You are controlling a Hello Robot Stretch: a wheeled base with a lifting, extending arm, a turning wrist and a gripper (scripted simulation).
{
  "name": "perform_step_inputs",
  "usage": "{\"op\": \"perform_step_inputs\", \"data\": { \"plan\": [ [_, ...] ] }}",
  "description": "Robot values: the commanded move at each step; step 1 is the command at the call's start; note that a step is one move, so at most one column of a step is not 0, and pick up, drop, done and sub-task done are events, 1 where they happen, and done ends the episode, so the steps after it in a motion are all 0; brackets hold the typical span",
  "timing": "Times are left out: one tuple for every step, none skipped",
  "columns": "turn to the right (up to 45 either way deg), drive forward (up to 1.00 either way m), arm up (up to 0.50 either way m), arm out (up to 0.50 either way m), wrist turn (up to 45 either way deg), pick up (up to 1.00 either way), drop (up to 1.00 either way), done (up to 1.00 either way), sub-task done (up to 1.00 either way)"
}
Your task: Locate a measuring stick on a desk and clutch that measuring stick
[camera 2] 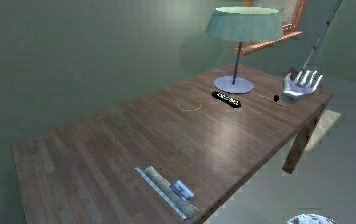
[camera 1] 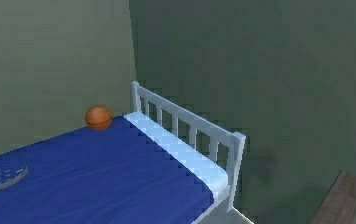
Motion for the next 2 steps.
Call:
{"op": "perform_step_inputs", "data": {
  "plan": [
    [0.0,0.0,0.5,0.0,0.0,0.0,0.0,0.0,0.0],
    [0.0,0.0,0.38,0.0,0.0,0.0,0.0,0.0,0.0]
  ]
}}
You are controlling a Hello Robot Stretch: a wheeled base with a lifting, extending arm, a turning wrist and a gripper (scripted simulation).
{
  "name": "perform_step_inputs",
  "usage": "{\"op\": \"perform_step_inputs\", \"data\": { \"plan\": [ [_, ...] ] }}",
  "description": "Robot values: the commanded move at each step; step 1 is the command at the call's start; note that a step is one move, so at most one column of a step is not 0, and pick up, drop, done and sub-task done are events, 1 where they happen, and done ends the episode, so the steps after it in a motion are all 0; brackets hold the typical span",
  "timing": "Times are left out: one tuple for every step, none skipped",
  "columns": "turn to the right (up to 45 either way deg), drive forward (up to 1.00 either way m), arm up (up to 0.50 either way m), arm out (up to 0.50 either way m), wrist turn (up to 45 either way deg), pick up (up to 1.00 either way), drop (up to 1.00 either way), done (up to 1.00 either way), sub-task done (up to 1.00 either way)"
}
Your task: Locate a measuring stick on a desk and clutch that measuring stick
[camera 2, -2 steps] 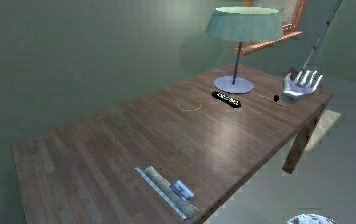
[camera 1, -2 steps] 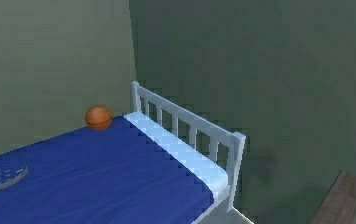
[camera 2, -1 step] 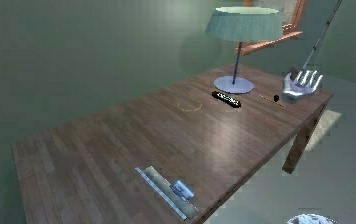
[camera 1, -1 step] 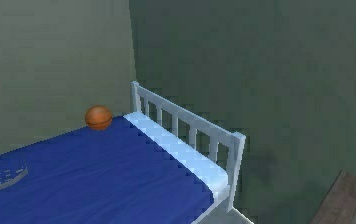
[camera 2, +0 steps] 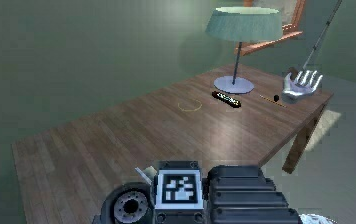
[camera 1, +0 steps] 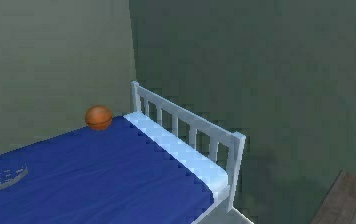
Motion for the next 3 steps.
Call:
{"op": "perform_step_inputs", "data": {
  "plan": [
    [0.0,0.0,0.0,0.06,0.0,0.0,0.0,0.0,0.0],
    [0.0,0.0,0.0,0.0,45.0,0.0,0.0,0.0,0.0],
    [0.0,0.0,0.0,0.0,45.0,0.0,0.0,0.0,0.0]
  ]
}}
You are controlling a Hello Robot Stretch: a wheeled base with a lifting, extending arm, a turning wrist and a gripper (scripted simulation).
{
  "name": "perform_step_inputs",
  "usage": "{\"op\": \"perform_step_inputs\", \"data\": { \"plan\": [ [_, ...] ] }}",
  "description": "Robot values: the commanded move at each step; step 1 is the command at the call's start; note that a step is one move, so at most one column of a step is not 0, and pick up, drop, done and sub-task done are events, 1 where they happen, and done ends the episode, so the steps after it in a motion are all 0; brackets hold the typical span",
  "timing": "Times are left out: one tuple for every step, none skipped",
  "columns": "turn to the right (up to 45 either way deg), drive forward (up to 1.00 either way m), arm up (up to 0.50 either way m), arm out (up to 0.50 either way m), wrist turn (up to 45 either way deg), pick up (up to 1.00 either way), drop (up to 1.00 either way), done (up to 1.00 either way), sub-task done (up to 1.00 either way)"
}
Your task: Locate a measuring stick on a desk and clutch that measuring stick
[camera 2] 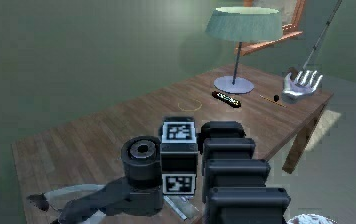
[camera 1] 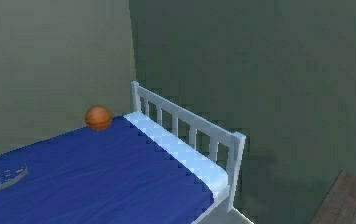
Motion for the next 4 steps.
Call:
{"op": "perform_step_inputs", "data": {
  "plan": [
    [0.0,0.0,0.0,0.0,45.0,0.0,0.0,0.0,0.0],
    [0.0,0.0,0.0,0.0,45.0,0.0,0.0,0.0,0.0],
    [0.0,0.0,0.0,0.0,15.0,0.0,0.0,0.0,0.0],
    [0.0,0.0,-0.3,0.0,0.0,0.0,0.0,0.0,0.0]
  ]
}}
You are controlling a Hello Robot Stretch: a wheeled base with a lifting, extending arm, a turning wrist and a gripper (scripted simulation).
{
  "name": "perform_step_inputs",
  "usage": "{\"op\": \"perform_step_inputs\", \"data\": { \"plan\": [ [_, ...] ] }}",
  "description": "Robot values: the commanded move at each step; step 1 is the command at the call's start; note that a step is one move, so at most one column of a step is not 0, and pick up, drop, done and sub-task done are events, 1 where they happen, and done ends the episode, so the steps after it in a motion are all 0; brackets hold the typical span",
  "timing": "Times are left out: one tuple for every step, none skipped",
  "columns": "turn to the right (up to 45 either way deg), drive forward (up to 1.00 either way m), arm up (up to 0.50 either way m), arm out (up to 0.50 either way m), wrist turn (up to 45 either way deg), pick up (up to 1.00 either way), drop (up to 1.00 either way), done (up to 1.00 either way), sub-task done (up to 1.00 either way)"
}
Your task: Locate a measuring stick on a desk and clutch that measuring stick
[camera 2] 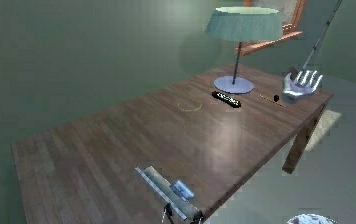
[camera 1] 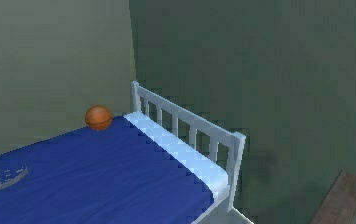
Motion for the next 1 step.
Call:
{"op": "perform_step_inputs", "data": {
  "plan": [
    [0.0,0.0,0.0,0.0,0.0,1.0,0.0,0.0,0.0]
  ]
}}
